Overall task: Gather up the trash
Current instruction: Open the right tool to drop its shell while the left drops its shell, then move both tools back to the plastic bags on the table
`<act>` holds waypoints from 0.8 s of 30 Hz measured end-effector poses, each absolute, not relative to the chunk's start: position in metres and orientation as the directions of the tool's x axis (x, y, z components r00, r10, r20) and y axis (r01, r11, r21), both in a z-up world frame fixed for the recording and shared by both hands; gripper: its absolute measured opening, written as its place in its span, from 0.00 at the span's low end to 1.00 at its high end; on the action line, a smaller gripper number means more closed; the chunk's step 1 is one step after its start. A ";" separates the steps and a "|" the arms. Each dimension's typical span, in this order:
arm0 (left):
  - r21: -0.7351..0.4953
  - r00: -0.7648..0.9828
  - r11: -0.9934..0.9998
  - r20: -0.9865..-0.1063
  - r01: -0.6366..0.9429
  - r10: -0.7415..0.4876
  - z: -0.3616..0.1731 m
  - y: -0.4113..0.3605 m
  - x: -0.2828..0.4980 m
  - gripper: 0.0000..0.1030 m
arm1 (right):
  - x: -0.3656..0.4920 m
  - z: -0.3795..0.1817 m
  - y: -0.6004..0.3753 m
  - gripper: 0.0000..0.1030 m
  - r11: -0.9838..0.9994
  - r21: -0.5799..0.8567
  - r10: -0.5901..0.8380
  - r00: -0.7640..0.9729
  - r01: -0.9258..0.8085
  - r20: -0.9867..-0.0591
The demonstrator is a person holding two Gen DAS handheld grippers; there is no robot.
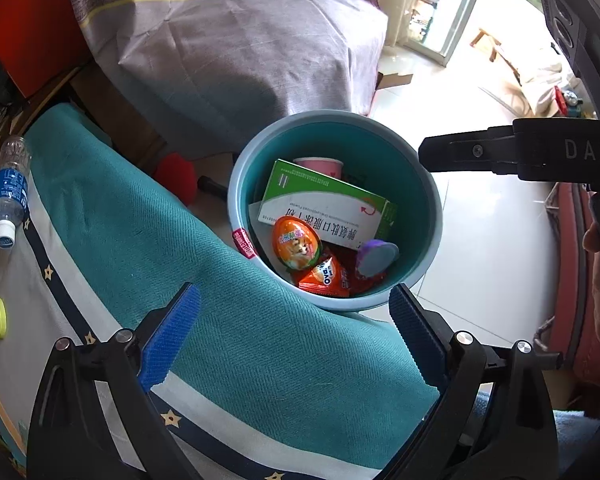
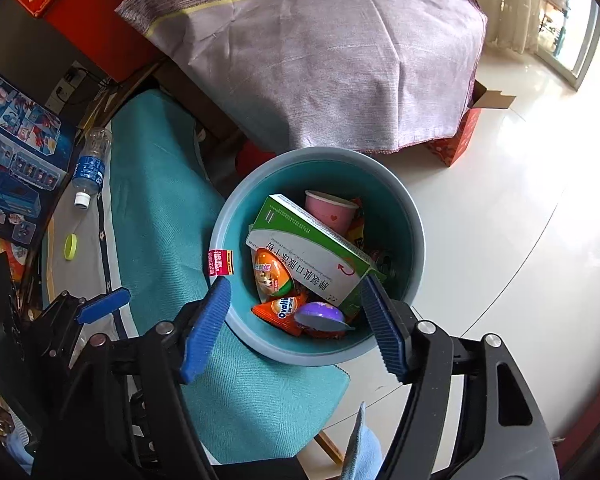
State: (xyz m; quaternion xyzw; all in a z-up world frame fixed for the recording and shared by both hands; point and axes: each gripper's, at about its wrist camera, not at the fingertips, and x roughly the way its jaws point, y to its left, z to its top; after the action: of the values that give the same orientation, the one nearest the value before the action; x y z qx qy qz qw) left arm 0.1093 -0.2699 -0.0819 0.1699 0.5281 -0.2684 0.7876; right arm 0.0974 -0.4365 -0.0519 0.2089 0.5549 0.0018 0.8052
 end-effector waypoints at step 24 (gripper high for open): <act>-0.099 0.325 0.863 -0.901 0.495 -0.289 -0.065 -0.184 0.097 0.94 | 0.102 -0.039 -0.358 0.84 0.950 0.264 0.201 0.316 0.170 -0.927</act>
State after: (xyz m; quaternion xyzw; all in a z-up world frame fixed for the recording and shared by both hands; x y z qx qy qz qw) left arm 0.0971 -0.1839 -0.0649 0.0975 0.5281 -0.2426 0.8080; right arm 0.1022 -0.3582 -0.0393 0.1585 0.5847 0.0098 0.7956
